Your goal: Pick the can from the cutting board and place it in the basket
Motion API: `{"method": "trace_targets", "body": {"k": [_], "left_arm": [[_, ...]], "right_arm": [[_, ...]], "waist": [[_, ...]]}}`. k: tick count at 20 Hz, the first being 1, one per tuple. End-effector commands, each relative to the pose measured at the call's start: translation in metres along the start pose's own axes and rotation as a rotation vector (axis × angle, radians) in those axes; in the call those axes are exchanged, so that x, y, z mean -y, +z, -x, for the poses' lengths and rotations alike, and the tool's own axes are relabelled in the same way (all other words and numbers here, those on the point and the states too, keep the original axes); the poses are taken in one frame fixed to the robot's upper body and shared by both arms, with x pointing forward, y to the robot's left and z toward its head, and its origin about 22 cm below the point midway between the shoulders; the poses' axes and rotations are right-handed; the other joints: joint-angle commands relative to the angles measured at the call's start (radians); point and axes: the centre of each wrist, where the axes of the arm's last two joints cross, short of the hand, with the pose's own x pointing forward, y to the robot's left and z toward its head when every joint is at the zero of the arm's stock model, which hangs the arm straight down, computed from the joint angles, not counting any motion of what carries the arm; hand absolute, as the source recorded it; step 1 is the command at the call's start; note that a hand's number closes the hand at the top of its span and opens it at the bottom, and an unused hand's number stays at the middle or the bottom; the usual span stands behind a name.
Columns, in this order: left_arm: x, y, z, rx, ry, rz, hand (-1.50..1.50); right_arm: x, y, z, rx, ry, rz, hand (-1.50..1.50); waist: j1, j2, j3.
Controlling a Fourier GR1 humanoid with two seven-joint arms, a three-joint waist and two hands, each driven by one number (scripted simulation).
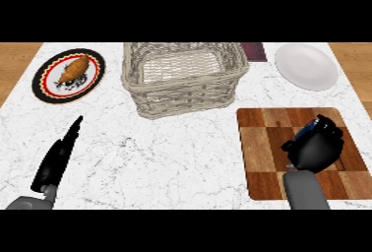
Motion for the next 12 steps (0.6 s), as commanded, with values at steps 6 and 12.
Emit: {"method": "trace_targets", "body": {"k": [6, 12], "left_arm": [[0.002, 0.002, 0.005, 0.001, -0.017, 0.012, 0.0], [-0.001, 0.0, 0.007, -0.001, 0.004, 0.0, 0.0]], "right_arm": [[-0.025, 0.003, -0.002, 0.038, 0.092, -0.082, 1.5], [-0.017, 0.006, -0.011, 0.072, 0.137, 0.117, 1.5]], "waist": [[0.012, 0.027, 0.023], [0.004, 0.024, 0.021]]}}
